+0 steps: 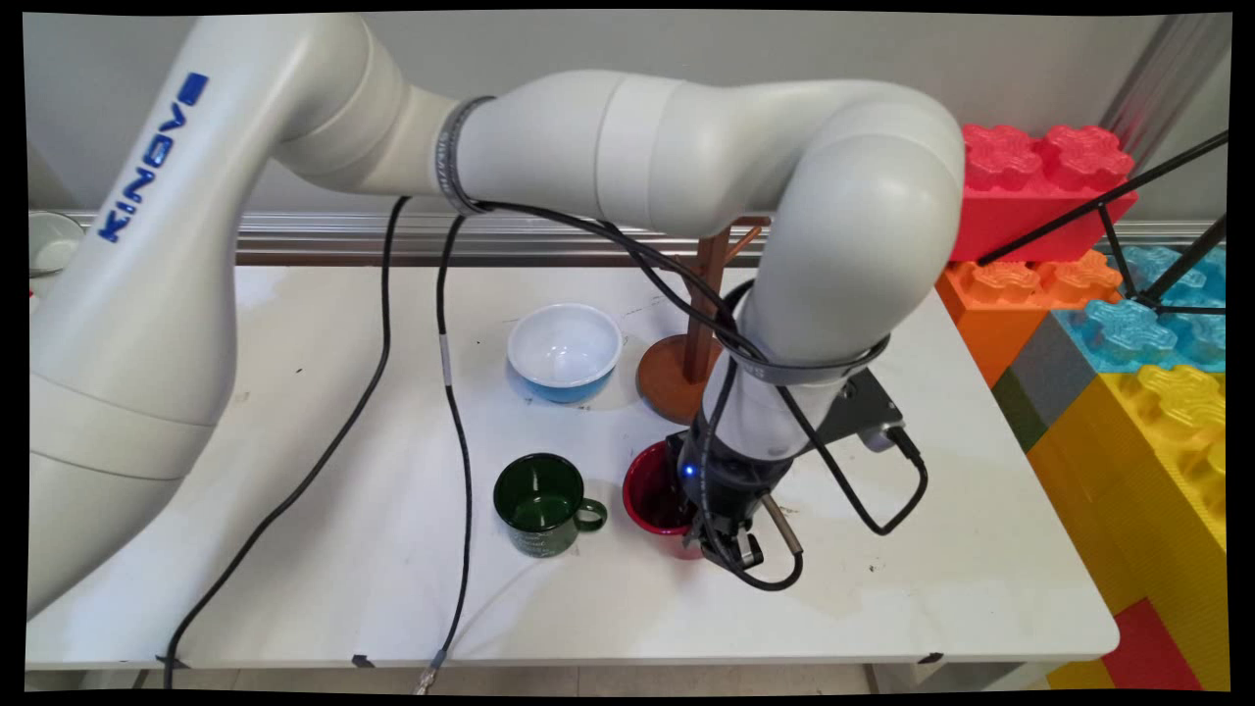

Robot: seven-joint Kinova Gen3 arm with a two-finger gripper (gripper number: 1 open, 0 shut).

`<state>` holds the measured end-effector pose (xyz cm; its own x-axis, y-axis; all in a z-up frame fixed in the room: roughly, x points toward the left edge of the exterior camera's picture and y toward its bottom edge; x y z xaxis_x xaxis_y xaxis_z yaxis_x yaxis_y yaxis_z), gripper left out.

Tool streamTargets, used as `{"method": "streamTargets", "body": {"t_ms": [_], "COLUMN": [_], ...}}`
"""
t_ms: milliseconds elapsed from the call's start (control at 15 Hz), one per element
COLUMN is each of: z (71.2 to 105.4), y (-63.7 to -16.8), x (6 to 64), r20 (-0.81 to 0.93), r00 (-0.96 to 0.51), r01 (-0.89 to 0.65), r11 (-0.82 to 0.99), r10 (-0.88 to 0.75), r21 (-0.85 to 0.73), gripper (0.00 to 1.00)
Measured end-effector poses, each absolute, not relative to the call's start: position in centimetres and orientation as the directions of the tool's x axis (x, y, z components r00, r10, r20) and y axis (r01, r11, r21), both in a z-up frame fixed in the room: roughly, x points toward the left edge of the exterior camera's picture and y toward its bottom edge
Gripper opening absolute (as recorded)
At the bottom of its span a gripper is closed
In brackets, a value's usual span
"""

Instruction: Place the picked object on the table

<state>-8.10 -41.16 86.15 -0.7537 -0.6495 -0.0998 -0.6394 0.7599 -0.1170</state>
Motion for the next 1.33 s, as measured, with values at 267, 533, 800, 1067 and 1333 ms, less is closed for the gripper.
{"method": "streamTargets", "body": {"t_ms": [267,533,800,1067,1333], "z": [85.0,84.1,83.3,83.0,82.9], "y": [-41.8,-42.2,-42.5,-42.8,-43.1], "x": [-8.8,-9.2,-9.6,-10.0,-10.3], "r20": [-0.124,-0.143,-0.158,-0.155,-0.134], "r00": [-0.754,-0.751,-0.745,-0.736,-0.728], "r01": [-0.635,-0.634,-0.637,-0.648,-0.663], "r11": [0.764,0.765,0.761,0.752,0.740], "r10": [-0.645,-0.645,-0.648,-0.659,-0.673], "r21": [-0.118,-0.119,-0.121,-0.121,-0.115], "gripper": [0.00,0.00,0.00,1.00,1.00]}}
